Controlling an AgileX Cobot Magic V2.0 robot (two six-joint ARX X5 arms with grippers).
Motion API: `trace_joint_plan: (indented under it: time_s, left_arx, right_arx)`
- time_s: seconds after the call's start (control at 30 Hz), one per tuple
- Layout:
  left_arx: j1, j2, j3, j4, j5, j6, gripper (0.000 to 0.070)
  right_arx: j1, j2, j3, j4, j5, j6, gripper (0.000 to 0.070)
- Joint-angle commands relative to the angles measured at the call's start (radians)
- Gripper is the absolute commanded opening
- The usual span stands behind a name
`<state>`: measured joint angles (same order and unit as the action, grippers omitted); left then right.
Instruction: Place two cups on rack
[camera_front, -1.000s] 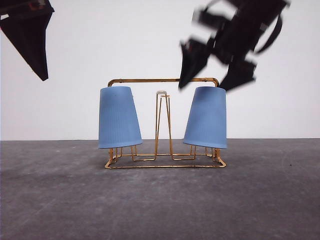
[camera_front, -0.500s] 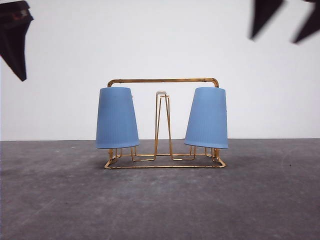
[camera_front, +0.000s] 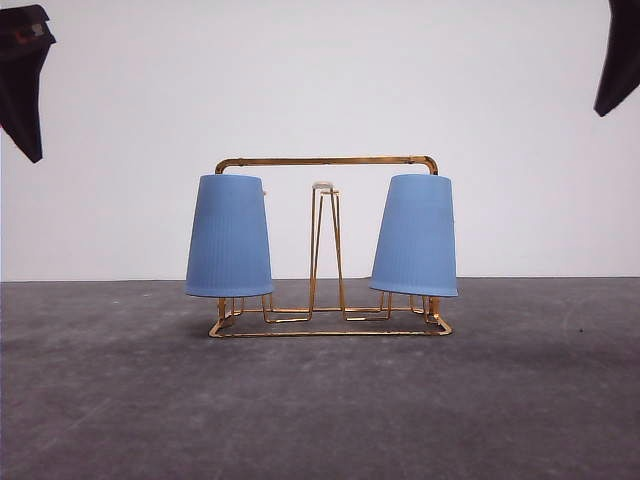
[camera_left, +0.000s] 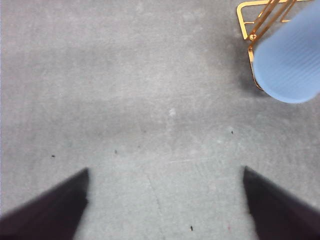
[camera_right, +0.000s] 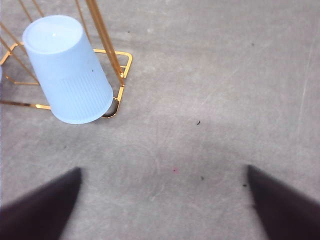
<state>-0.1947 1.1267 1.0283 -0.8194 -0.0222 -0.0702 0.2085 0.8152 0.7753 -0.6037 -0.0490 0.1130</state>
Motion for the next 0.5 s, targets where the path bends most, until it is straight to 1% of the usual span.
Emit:
trace_joint_plan:
  time_s: [0.0,0.03,0.13,0.2,0.47]
  left_arx:
    - [-0.003,0.009,0.008,0.004,0.004,0.006,0.009]
    - [-0.003,0.009,0.008,0.006,0.004,0.005,0.0013]
    - [-0.003,0.009,0.008,0.016,0.004,0.005,0.0026]
    - [-0.003,0.009,0.008,0.008,0.004,-0.005,0.0026]
    - [-0.003,0.009,0.008,0.006,0.003,-0.005,0.0026]
  right_arx:
    - [0.003,0.007,0.008,0.004,0.001,0.002,0.0058]
    - [0.003,0.007,0.008,0.005,0.001,-0.001,0.0008]
    - [0.003,0.007,0.008,0.007,0.001,-0.012,0.0013]
    - [0.003,0.007,0.008,0.0,0.005,-0.004,0.0013]
    - [0.003,0.006,0.008,0.02,0.001,0.0,0.0013]
